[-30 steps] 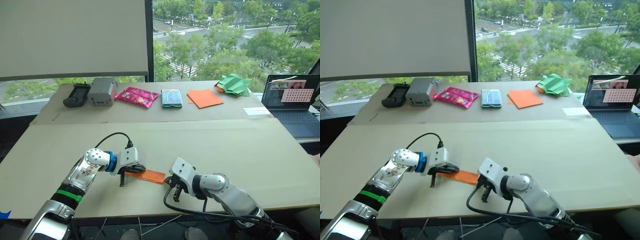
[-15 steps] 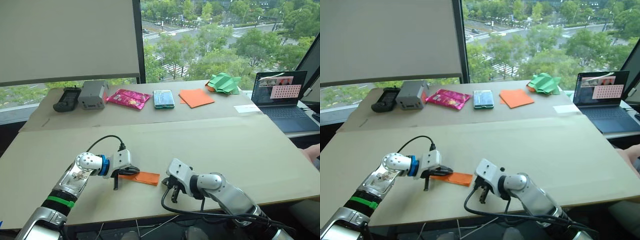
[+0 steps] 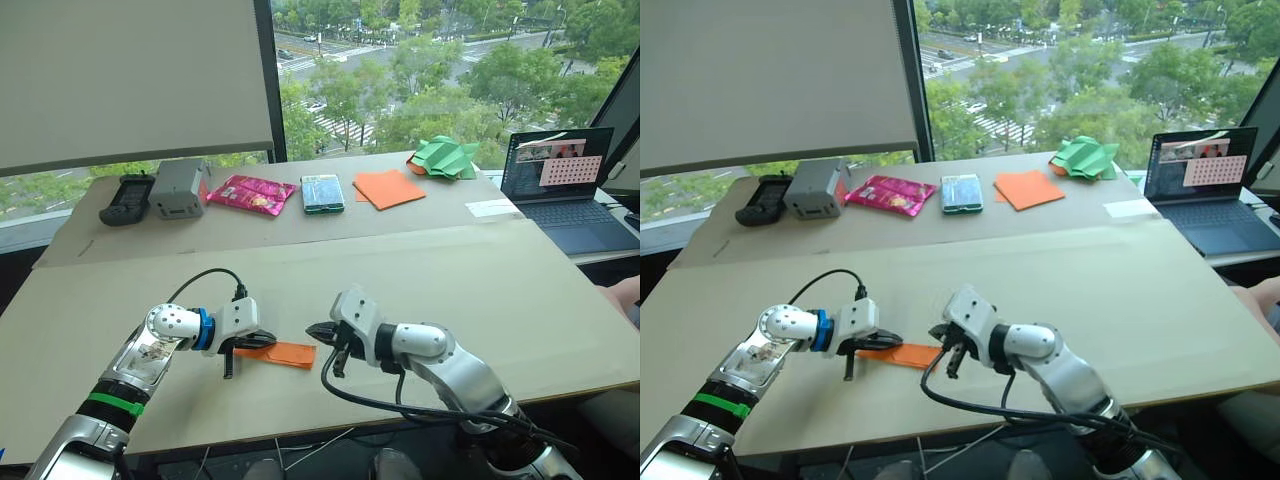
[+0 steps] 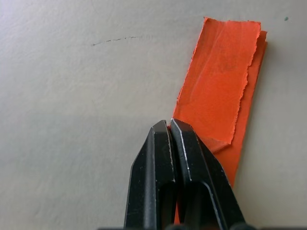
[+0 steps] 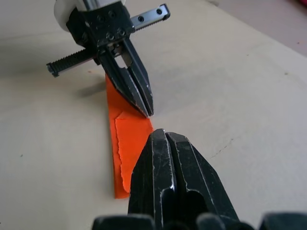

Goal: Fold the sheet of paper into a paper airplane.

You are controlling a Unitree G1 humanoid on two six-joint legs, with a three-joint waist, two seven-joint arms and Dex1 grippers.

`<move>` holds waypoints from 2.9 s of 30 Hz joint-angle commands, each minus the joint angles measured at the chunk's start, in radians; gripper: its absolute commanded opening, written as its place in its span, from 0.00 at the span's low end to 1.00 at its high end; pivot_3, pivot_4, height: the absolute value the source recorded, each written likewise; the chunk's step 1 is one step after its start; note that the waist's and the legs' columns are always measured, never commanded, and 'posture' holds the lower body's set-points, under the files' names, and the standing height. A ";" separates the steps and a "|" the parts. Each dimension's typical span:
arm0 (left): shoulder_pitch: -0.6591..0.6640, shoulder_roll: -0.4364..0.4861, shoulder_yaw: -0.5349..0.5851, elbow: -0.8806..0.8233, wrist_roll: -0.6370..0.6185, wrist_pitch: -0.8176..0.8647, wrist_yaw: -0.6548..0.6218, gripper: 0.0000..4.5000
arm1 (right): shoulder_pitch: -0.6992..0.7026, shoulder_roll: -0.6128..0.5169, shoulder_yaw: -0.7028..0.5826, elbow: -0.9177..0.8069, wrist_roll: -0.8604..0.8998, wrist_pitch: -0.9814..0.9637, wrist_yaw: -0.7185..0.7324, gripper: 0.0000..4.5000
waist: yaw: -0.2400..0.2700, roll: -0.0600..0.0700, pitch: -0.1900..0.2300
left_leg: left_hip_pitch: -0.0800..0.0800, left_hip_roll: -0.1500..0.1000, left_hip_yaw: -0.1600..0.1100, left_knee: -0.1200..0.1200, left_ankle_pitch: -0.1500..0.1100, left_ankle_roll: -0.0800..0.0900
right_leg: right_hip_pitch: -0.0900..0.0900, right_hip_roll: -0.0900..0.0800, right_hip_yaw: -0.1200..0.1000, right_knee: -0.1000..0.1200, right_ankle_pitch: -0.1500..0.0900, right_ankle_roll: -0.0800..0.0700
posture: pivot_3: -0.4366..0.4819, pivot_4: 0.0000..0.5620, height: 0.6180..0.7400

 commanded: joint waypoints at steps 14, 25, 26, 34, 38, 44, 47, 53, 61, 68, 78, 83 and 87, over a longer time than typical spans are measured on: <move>0.145 0.071 -0.045 0.113 0.105 0.119 0.035 0.03 | -0.100 -0.011 0.152 0.208 -0.141 0.068 0.088 0.01 | 0.000 0.002 0.001 | 0.005 0.000 0.000 0.000 -0.004 -0.004 | 0.003 0.000 0.000 0.000 0.000 0.000 | 0.48 0.27 0.69; 0.252 0.153 0.042 0.073 0.062 0.134 0.070 0.03 | -0.109 -0.020 0.178 0.200 -0.164 0.031 0.108 0.01 | -0.012 0.002 0.001 | 0.025 0.001 -0.005 0.000 -0.026 0.002 | 0.000 -0.002 -0.008 0.001 0.000 0.000 | 0.48 0.27 0.69; 0.266 0.160 0.049 0.061 0.056 0.138 0.073 0.03 | -0.111 -0.019 0.180 0.202 -0.166 0.026 0.108 0.01 | -0.015 0.003 0.001 | 0.026 0.001 -0.005 0.000 -0.027 0.002 | -0.001 -0.004 -0.013 0.001 0.000 0.000 | 0.48 0.27 0.69; 0.348 0.178 0.124 -0.043 0.000 0.179 0.118 0.03 | -0.130 -0.001 0.177 0.223 -0.173 -0.010 0.099 0.01 | -0.026 0.005 0.002 | 0.031 0.002 -0.005 0.000 -0.038 0.005 | -0.014 -0.012 -0.028 0.001 0.001 0.002 | 0.48 0.27 0.69; 0.339 0.149 0.144 -0.074 -0.036 0.202 0.130 0.03 | -0.138 0.009 0.146 0.225 -0.173 -0.056 0.084 0.01 | -0.019 0.004 0.003 | 0.031 0.002 -0.005 0.000 -0.039 0.006 | -0.017 -0.012 -0.028 0.002 0.002 0.003 | 0.48 0.27 0.69; 0.349 0.112 0.236 -0.146 -0.150 0.258 0.128 0.03 | -0.146 0.038 0.035 0.173 -0.123 -0.157 0.062 0.01 | -0.001 -0.003 0.021 | 0.028 0.002 -0.004 0.002 -0.039 0.005 | -0.021 -0.012 -0.028 0.000 0.002 0.003 | 0.48 0.27 0.69; 0.340 0.114 0.304 -0.179 -0.208 0.287 0.135 0.03 | -0.135 0.040 -0.006 0.130 -0.110 -0.181 0.057 0.01 | 0.001 -0.008 0.026 | 0.024 0.002 -0.003 0.002 -0.039 0.005 | -0.025 -0.011 -0.028 -0.001 0.002 0.003 | 0.48 0.27 0.69; 0.313 0.081 0.476 -0.266 -0.362 0.351 0.181 0.03 | -0.075 0.035 -0.082 -0.027 -0.035 -0.117 0.066 0.01 | 0.014 -0.017 0.035 | 0.023 0.003 -0.004 0.005 -0.039 0.005 | -0.023 -0.009 -0.027 -0.001 0.014 0.008 | 0.48 0.27 0.69; 0.364 -0.102 0.598 -0.430 -0.492 0.397 0.349 0.03 | 0.046 0.119 -0.213 -0.148 0.035 0.044 -0.090 0.01 | 0.043 -0.015 0.037 | 0.015 0.004 -0.003 0.007 -0.039 0.005 | -0.022 -0.008 -0.027 -0.014 0.018 0.004 | 0.48 0.27 0.69; 0.405 -0.168 0.577 -0.498 -0.522 0.446 0.412 0.03 | 0.142 0.120 -0.185 -0.207 0.033 0.068 -0.152 0.01 | 0.051 -0.012 0.039 | 0.005 0.003 -0.002 0.020 -0.040 0.004 | -0.024 -0.009 -0.028 -0.022 0.020 0.002 | 0.48 0.27 0.69; 0.400 -0.161 0.572 -0.491 -0.521 0.448 0.410 0.03 | 0.147 0.082 -0.163 -0.232 0.063 0.014 -0.129 0.01 | 0.011 0.003 0.046 | -0.026 -0.086 -0.130 0.012 -0.009 0.055 | 0.015 -0.066 -0.089 0.007 0.014 0.084 | 0.48 0.27 0.69; 0.389 -0.158 0.565 -0.514 -0.530 0.471 0.423 0.03 | 0.155 0.096 -0.207 -0.224 0.098 0.029 -0.134 0.01 | 0.048 -0.003 0.045 | -0.031 -0.149 -0.222 -0.023 -0.011 0.054 | 0.019 -0.032 -0.024 0.037 -0.020 0.066 | 0.48 0.27 0.69; 0.381 -0.154 0.546 -0.526 -0.524 0.486 0.428 0.03 | 0.150 0.085 -0.209 -0.219 0.090 0.027 -0.145 0.01 | 0.061 0.009 0.045 | -0.046 -0.114 -0.181 -0.015 0.015 0.013 | 0.016 -0.014 -0.020 0.037 -0.025 0.033 | 0.48 0.27 0.69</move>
